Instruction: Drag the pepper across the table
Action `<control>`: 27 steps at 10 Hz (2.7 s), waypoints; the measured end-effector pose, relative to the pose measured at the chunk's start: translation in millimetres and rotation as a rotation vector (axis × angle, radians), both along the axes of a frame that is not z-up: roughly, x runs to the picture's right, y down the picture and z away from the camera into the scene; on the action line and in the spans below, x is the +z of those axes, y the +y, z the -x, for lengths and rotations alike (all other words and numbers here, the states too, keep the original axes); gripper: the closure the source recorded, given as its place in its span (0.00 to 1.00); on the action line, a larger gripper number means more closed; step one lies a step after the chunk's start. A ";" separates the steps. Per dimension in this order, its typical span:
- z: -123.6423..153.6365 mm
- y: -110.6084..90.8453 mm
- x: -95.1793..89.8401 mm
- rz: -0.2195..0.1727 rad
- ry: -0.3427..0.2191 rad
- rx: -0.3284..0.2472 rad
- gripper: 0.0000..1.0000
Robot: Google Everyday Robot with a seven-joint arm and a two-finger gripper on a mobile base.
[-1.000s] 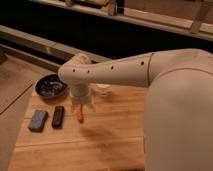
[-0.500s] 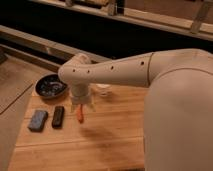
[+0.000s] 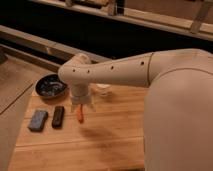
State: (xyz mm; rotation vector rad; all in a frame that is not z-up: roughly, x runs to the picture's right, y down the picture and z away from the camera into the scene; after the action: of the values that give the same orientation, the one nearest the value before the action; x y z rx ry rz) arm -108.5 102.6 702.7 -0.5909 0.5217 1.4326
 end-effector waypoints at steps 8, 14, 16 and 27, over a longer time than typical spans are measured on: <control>7.4 -20.9 44.5 -0.028 0.041 0.072 0.35; 30.7 -0.3 67.1 0.035 -0.018 -0.014 0.35; 26.8 4.2 75.5 0.052 -0.003 -0.026 0.35; 35.9 25.4 110.3 0.133 -0.036 -0.056 0.96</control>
State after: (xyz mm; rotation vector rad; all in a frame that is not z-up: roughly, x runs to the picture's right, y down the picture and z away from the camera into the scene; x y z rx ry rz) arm -144.4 128.0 813.1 -0.7014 0.6037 1.3389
